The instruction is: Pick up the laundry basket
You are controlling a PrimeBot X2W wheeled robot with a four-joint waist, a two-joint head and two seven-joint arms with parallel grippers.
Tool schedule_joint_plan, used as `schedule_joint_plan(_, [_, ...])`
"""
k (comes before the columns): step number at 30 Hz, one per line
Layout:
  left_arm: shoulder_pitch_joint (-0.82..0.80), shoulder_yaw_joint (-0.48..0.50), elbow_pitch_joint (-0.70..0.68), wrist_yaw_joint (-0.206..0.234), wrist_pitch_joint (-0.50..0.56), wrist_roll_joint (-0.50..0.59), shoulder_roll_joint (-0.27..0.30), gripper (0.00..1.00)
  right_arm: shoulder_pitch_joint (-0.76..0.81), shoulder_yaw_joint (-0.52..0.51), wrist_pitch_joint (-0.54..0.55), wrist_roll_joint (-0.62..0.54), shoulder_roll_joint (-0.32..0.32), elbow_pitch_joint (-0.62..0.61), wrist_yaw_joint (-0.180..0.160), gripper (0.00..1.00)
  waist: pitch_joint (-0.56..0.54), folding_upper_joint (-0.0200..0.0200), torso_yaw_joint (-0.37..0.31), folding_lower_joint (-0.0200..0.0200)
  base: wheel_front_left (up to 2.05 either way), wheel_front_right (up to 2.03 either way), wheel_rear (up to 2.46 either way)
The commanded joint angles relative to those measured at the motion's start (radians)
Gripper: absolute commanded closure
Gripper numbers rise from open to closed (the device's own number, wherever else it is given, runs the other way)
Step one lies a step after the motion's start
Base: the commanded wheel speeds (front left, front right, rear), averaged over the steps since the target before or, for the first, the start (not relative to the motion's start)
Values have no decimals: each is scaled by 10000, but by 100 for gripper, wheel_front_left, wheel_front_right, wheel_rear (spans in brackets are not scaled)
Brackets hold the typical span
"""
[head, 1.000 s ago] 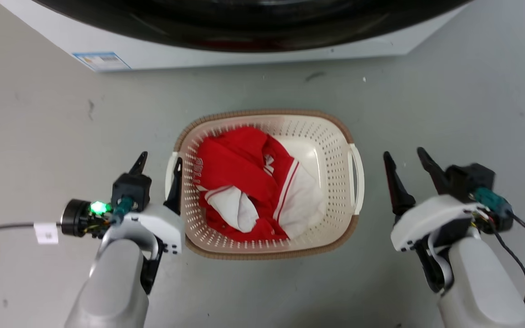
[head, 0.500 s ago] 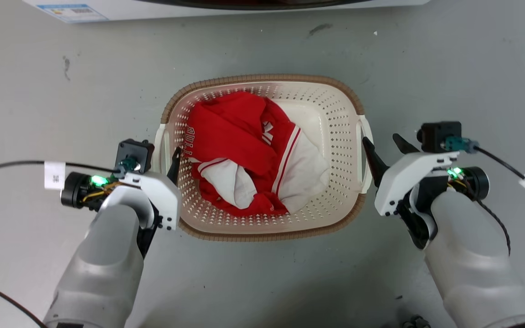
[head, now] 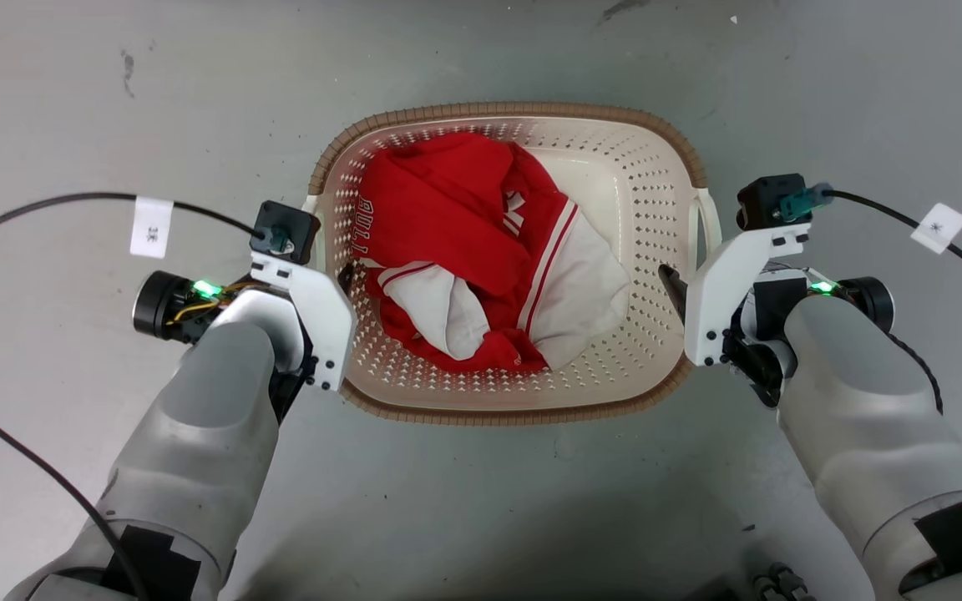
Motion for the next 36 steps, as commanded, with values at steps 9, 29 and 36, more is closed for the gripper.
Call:
schedule_joint_plan(9, [-266,-1505,-384,-11,904,-1379,396,0,-632,227,150,151,-5,425,-7,0,242,0,74,-1,0,0,0])
schedule_joint_plan(29, [-341,-3439,-994,0,1167,-3537,979,100,-818,408,-32,231,-5,595,-5,100,413,0,201,-1,0,0,0])
schedule_joint_plan(36, [-272,-3911,-1085,0,1199,-4185,1113,100,-639,194,-39,-94,-15,604,-4,100,224,0,219,-1,0,0,0])
